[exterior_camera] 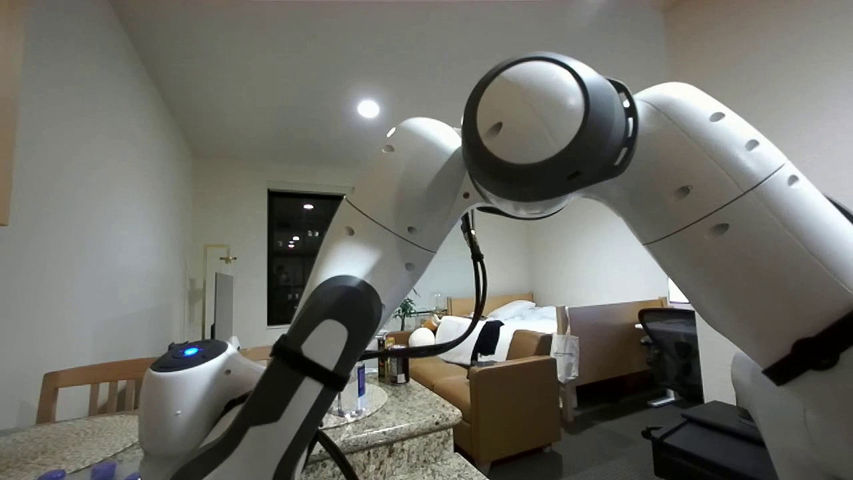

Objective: Move the towel to the left

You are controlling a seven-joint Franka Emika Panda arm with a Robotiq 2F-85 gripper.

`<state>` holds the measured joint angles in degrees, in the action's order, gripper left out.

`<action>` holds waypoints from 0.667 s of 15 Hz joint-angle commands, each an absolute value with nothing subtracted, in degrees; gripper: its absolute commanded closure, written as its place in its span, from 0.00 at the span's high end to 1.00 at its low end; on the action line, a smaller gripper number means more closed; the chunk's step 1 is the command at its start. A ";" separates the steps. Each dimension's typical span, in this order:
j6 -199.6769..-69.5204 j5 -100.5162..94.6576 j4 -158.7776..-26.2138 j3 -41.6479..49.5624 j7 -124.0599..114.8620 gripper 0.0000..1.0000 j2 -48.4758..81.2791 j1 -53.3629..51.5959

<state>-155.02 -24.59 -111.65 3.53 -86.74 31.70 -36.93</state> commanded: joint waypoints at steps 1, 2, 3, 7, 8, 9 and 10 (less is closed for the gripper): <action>-154.30 -22.09 -108.01 3.62 -86.45 0.09 34.15 -36.03; -154.74 -21.54 -107.43 3.81 -86.60 0.09 34.40 -35.88; -154.94 -20.98 -106.90 3.98 -86.70 0.09 34.71 -35.81; -154.56 -18.47 -103.78 4.30 -86.72 0.09 35.79 -35.00; -154.39 -17.92 -103.26 4.14 -86.50 0.09 35.93 -34.71; -154.36 -17.64 -102.90 4.25 -86.61 0.09 36.01 -34.68; -154.28 -17.44 -102.53 4.40 -86.71 0.09 36.15 -34.75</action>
<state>-155.03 -19.03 -104.08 4.52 -86.74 35.58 -35.18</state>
